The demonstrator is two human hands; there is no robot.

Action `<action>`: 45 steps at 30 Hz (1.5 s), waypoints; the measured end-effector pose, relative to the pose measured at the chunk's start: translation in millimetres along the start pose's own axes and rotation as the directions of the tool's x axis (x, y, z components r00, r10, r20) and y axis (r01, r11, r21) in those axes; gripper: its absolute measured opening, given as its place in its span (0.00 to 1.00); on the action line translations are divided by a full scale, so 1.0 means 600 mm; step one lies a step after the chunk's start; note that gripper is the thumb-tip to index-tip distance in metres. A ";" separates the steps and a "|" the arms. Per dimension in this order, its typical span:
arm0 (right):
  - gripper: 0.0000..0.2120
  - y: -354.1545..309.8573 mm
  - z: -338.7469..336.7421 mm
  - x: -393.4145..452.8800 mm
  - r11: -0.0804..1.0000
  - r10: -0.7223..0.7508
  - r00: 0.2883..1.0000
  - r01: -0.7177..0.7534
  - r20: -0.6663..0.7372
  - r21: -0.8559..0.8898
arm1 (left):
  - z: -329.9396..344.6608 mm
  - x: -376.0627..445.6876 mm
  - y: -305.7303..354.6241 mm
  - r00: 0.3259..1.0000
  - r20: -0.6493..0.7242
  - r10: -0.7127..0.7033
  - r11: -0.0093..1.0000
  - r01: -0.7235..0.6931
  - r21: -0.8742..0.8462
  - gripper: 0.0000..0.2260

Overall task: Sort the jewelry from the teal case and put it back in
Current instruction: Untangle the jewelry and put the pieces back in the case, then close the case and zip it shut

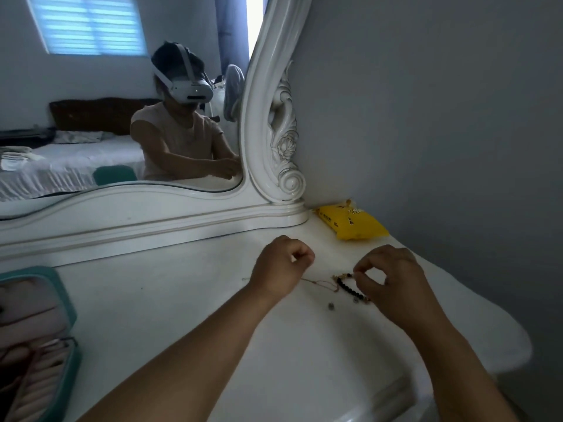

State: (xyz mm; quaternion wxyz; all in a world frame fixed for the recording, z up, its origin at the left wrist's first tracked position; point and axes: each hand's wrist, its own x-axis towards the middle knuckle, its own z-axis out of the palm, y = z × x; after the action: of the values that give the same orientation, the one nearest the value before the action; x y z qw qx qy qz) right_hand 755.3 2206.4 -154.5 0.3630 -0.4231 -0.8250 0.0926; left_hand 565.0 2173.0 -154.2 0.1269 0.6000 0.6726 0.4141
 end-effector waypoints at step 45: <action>0.42 -0.481 0.254 -0.112 0.729 -0.407 0.795 -0.014 0.450 0.684 | -0.424 -0.419 -0.223 0.886 -0.395 -0.243 0.961 0.163 -0.225 0.09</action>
State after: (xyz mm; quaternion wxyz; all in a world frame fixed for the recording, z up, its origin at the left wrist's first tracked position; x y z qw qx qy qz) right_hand 495.6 1998.1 -166.7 0.2303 -0.1253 -0.8497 0.4574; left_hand 363.3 1849.3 -172.1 0.0777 0.4087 0.7018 0.5783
